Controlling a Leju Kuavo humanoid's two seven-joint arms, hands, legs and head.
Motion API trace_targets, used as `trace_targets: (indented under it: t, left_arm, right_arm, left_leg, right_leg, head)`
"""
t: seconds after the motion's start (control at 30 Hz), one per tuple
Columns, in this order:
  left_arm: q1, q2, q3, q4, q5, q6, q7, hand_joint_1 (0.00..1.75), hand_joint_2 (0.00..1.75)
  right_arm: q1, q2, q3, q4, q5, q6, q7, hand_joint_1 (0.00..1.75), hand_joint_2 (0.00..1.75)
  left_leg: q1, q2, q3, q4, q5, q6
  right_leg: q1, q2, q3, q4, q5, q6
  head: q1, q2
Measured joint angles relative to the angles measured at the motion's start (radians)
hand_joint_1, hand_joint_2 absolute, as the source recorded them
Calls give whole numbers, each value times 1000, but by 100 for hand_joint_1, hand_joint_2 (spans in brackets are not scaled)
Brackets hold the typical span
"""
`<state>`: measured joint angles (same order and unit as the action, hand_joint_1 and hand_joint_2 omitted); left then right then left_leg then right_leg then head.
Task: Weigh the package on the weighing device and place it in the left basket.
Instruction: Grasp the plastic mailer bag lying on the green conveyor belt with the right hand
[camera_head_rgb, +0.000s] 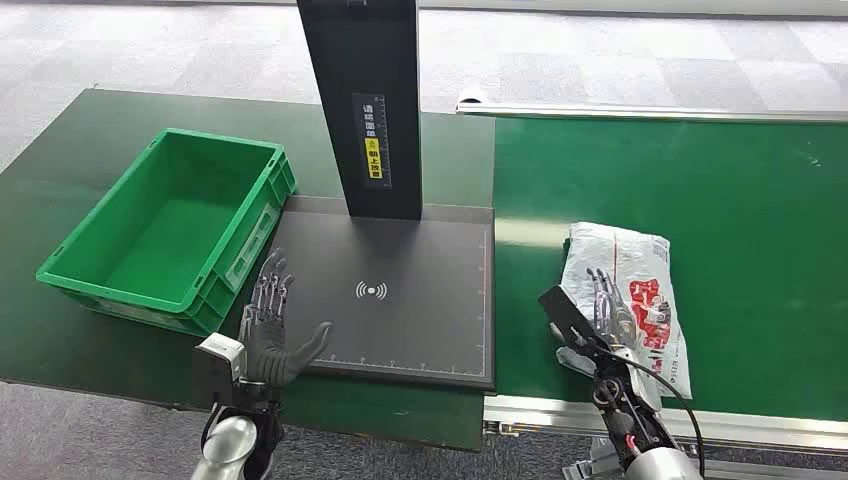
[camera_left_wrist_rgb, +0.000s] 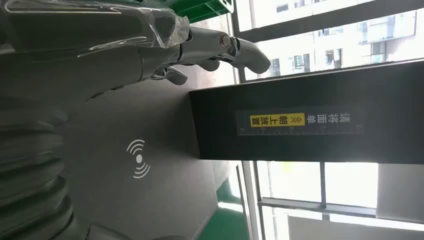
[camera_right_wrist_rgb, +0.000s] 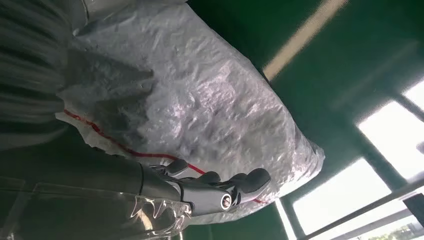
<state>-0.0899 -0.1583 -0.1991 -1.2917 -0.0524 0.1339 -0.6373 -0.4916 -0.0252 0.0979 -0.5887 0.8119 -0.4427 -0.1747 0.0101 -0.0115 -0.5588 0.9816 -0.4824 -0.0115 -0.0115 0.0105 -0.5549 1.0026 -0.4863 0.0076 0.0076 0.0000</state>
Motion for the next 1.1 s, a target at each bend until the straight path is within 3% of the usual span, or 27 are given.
trace_targets:
  t: [0.43,0.47,0.57,0.6,0.83,1.1]
  left_arm:
    - [-3,-2,0,0,-2,1,17,0,175]
    - [-1,-2,0,0,-2,1,18,0,175]
    - [0,-2,0,0,-2,1,18,0,175]
    - [0,-2,0,0,-2,1,18,0,175]
    - [3,-2,0,0,-2,1,18,0,175]
    - [7,1,1,-10,-10,10,22,0,175]
  right_arm:
    - [1,59,3,91,68,71,79,0,175]
    - [0,63,3,98,67,84,80,19,175]
    - [-5,77,4,115,61,118,82,149,175]
    - [-6,82,4,120,59,125,81,174,175]
    - [-15,93,7,132,25,156,50,175,175]
    - [2,98,1,114,-95,132,-54,175,175]
  left_leg:
    - [0,0,1,0,0,0]
    - [0,0,1,0,0,0]
    - [0,1,4,0,0,0]
    - [0,1,6,0,0,0]
    - [0,1,14,0,-1,0]
    - [0,1,15,0,-1,0]
  right_leg:
    - [0,0,0,0,0,0]
    - [0,0,1,0,0,0]
    - [0,1,3,0,0,0]
    - [0,1,5,0,0,0]
    - [1,1,13,0,0,0]
    - [1,1,14,0,0,0]
  head:
    - [0,0]
    - [0,0]
    - [0,0]
    - [0,0]
    - [0,0]
    - [0,0]
